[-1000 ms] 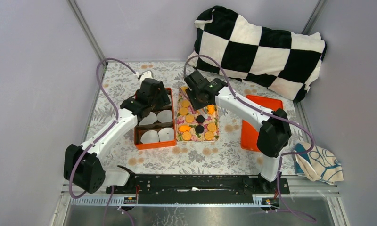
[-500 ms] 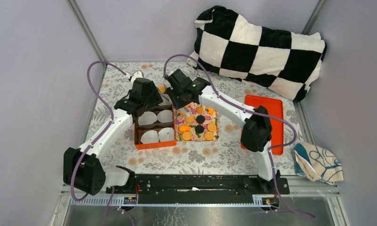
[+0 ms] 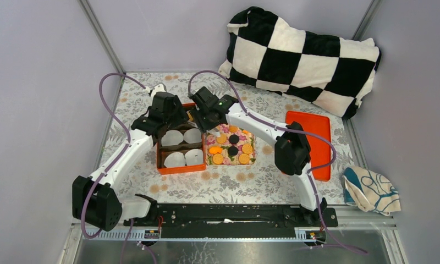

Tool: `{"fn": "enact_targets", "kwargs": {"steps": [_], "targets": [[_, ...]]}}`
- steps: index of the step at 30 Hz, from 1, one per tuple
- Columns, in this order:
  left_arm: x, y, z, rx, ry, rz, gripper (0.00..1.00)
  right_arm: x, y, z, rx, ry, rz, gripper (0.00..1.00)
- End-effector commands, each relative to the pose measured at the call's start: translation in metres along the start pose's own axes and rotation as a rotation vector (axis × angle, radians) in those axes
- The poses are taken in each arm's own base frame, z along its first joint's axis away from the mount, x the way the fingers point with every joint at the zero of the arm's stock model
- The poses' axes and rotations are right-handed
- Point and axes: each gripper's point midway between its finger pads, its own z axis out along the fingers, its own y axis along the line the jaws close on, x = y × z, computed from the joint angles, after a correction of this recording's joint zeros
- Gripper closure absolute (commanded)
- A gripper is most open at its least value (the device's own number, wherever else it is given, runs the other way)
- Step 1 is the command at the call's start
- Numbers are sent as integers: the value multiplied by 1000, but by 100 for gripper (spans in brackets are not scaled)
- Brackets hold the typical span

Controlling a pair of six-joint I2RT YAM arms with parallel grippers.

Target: Pack the cookies

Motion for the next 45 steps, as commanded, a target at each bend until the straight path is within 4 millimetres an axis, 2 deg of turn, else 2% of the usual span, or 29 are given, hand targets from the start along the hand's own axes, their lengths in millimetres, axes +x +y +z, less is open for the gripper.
{"fn": "enact_targets", "kwargs": {"steps": [1, 5, 9, 11, 12, 15, 19, 24, 29, 32, 35, 39, 43, 45], "targets": [[0, -6, 0, 54, 0, 2, 32, -28, 3, -28, -4, -124, -6, 39], [1, -12, -1, 88, 6, 7, 31, -29, 0, -33, 6, -134, -1, 39], [1, -15, -2, 104, 6, 9, 31, -35, -5, -48, 19, -194, 13, 41], [1, -16, -3, 109, 5, 8, 31, -35, -7, -51, 26, -200, 3, 36], [1, -16, -3, 112, 6, 8, 31, -30, -7, -46, 27, -180, -6, 33], [1, -17, -3, 114, 8, 8, 31, -13, -3, -32, 3, -106, -21, 32], [6, -13, 3, 98, 19, -1, 32, 3, 9, -26, -47, -78, 0, 32], [29, 7, 18, -1, 96, -18, 42, 8, -1, -35, -10, -113, 11, 34], [64, 42, 22, -146, 189, -3, 39, 15, -18, -51, 66, -143, 30, 34], [84, 56, 23, -188, 233, 0, 37, 17, -22, -63, 69, -174, 39, 33], [91, 60, 24, -205, 240, -6, 37, 20, -19, -67, 46, -179, 46, 33], [87, 60, 29, -211, 224, 6, 38, 26, -19, -66, 39, -161, 43, 33], [87, 59, 44, -215, 212, 20, 47, 29, -17, -67, 24, -158, 40, 33], [88, 61, 53, -226, 209, 30, 63, 30, -17, -66, 23, -157, 39, 34]]}}
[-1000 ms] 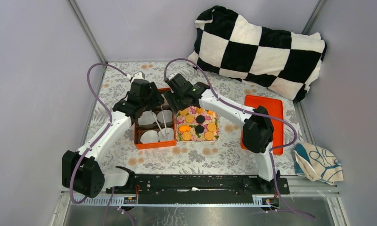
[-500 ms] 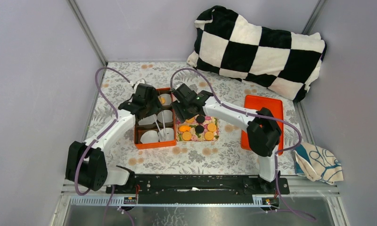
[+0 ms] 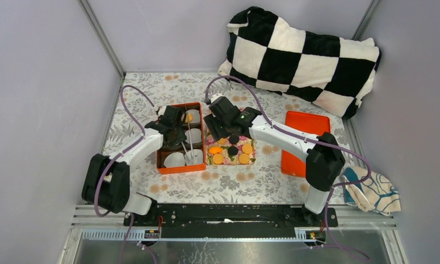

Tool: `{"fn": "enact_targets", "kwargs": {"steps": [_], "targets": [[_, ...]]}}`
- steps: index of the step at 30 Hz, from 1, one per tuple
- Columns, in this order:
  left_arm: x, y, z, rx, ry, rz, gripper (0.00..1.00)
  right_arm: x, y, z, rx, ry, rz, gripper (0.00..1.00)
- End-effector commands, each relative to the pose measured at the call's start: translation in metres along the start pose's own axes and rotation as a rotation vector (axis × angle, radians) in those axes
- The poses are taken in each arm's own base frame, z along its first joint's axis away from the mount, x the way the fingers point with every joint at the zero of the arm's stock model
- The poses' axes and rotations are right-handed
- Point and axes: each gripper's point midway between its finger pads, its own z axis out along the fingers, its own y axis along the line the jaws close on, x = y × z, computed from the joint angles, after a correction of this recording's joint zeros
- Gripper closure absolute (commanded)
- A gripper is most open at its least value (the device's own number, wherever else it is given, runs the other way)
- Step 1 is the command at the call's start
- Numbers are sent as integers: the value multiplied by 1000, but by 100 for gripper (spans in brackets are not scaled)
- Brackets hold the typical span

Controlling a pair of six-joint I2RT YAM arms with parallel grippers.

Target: Pack the cookies

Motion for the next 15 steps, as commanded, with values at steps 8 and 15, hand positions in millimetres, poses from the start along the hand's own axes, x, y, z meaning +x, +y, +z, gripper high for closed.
{"fn": "enact_targets", "kwargs": {"steps": [8, 15], "targets": [[-8, -5, 36, -67, -12, 23, 100, 4, 4, -6, -16, -11, -5, 35], [-20, -24, 9, -12, -22, 12, 100, -2, 3, -20, -29, -46, -18, 34]]}}
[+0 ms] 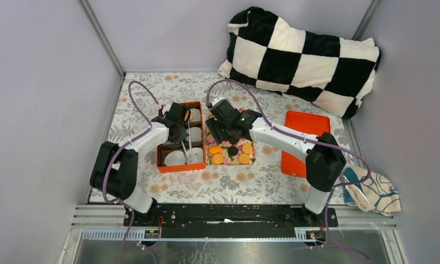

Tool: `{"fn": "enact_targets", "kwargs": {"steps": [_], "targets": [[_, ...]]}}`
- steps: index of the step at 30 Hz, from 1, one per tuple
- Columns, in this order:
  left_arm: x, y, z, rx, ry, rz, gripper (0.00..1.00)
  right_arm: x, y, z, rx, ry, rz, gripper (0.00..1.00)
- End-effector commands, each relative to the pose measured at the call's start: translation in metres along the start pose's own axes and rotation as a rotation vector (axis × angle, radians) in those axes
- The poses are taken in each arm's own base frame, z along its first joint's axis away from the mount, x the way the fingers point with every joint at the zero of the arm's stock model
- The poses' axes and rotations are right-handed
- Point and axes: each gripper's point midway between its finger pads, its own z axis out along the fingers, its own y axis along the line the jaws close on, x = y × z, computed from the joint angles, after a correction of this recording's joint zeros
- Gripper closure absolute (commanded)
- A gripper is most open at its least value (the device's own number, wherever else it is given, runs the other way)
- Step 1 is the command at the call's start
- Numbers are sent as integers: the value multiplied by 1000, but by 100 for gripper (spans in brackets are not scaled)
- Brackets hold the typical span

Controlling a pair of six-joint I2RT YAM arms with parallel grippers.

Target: Pack the cookies

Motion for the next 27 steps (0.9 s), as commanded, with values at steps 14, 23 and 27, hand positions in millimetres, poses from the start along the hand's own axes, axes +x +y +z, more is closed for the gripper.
{"fn": "enact_targets", "kwargs": {"steps": [14, 23, 27], "targets": [[-34, -120, -73, 239, -35, 53, 100, -27, -19, -81, 25, -202, -46, 32], [-8, -210, -26, 255, 52, 65, 100, 4, -74, -109, 278, -212, 55, 33], [-23, -225, 0, 195, 14, 16, 100, 18, -75, -109, 266, -208, 65, 33]]}}
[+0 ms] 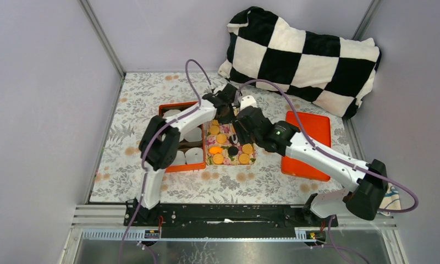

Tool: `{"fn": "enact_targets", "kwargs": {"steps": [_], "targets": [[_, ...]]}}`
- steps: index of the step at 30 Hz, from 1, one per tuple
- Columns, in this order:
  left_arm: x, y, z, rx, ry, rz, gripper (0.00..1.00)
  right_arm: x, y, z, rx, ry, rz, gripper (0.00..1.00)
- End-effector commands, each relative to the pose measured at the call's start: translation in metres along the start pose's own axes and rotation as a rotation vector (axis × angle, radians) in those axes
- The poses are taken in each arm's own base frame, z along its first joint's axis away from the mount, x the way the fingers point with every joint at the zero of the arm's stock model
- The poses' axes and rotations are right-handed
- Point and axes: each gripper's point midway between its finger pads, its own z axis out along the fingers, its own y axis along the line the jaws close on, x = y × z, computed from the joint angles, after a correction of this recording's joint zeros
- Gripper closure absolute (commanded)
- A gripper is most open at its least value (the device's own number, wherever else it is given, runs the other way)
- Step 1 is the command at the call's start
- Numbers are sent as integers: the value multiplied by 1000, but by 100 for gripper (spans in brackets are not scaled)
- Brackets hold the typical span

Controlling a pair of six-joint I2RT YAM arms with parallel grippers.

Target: Pack the cookies

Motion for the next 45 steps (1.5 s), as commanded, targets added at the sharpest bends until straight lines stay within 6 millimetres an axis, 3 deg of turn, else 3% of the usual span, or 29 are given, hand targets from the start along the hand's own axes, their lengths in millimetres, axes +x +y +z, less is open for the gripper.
{"fn": "enact_targets", "kwargs": {"steps": [1, 5, 9, 15, 24, 29, 33, 36, 39, 43, 45], "targets": [[-29, -8, 16, -52, -59, -95, 100, 8, -14, -10, 52, -21, 33, 33], [-32, -11, 44, -61, -8, -141, 100, 13, -20, -5, 76, -10, 19, 33], [-22, -21, 50, -38, 17, -137, 100, 25, -34, 7, 115, 45, 57, 31], [5, -69, 40, 98, 76, -137, 100, 51, -49, 13, 144, 67, 154, 31], [39, -133, 39, 267, 149, -118, 100, 76, -71, 2, 239, 73, 226, 31], [61, -159, 54, 356, 196, -121, 100, 80, -75, -1, 251, 77, 231, 31], [83, -159, 77, 356, 243, -140, 100, 82, -76, -2, 261, 77, 240, 22], [93, -160, 84, 372, 257, -155, 81, 85, -77, 1, 268, 79, 251, 18], [91, -169, 78, 415, 255, -147, 63, 89, -76, 5, 264, 89, 265, 16], [78, -187, 50, 498, 214, -108, 33, 92, -77, 10, 267, 98, 281, 16], [66, -188, 32, 515, 177, -94, 32, 92, -79, 12, 273, 103, 295, 16]]}}
